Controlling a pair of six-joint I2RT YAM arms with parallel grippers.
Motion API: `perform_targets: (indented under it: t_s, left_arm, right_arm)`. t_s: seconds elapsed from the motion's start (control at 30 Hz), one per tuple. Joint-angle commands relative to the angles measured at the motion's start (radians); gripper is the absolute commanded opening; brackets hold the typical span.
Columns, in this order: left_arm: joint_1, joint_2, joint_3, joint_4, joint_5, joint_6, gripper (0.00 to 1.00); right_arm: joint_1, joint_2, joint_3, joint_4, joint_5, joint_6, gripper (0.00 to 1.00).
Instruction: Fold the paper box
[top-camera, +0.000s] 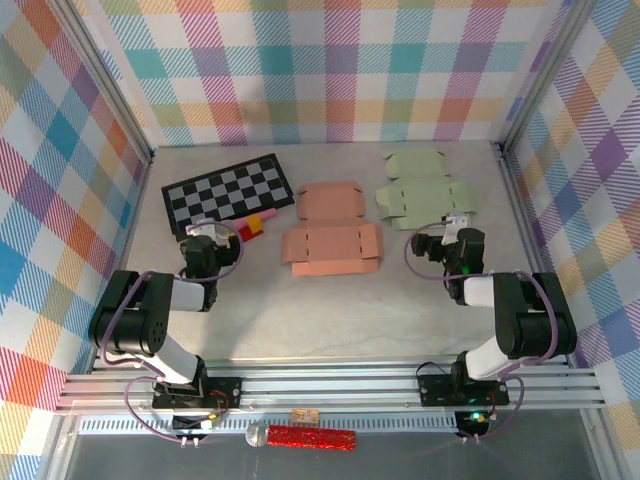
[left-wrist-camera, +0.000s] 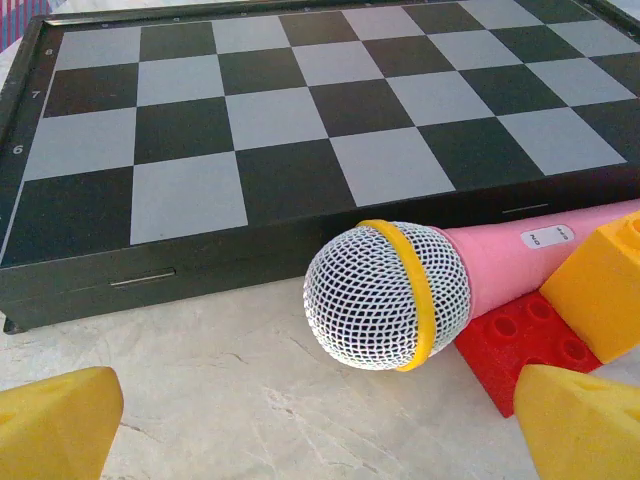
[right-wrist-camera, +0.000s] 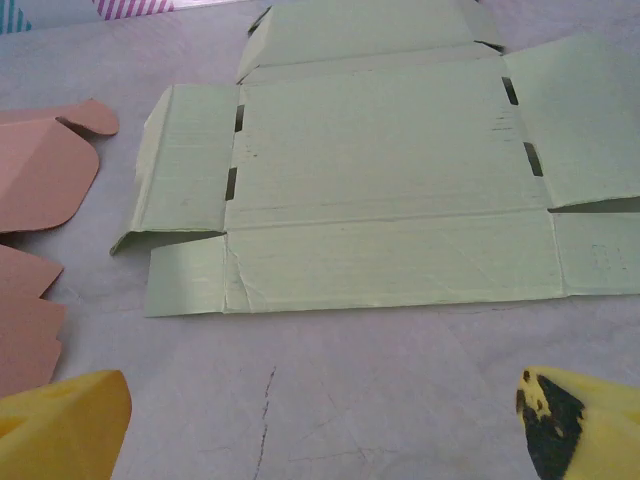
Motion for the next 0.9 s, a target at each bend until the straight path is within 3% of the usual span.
perform_targets:
  t_s: [0.0, 0.63, 0.77, 0.87]
  left_arm:
    - [-0.008, 0.009, 0.019, 0.038, -0.013, 0.016, 1.0]
    - [-0.008, -0.023, 0.011, 0.035, -0.012, 0.017, 1.0]
    - [-0.045, -0.221, 0.036, -0.159, -0.143, 0.018, 1.0]
    - [-0.076, -0.37, 0.062, -0.228, -0.253, -0.02, 1.0]
  right_arm:
    - [-0.007, 0.01, 0.02, 0.039, -0.003, -0.025, 0.99]
    - [-0.007, -0.004, 0.009, 0.062, 0.004, -0.02, 0.99]
    - [0.01, -0.217, 0.059, -0.198, 0.158, 0.014, 0.99]
    - [0.047, -0.365, 0.105, -0.26, 0.253, 0.003, 0.99]
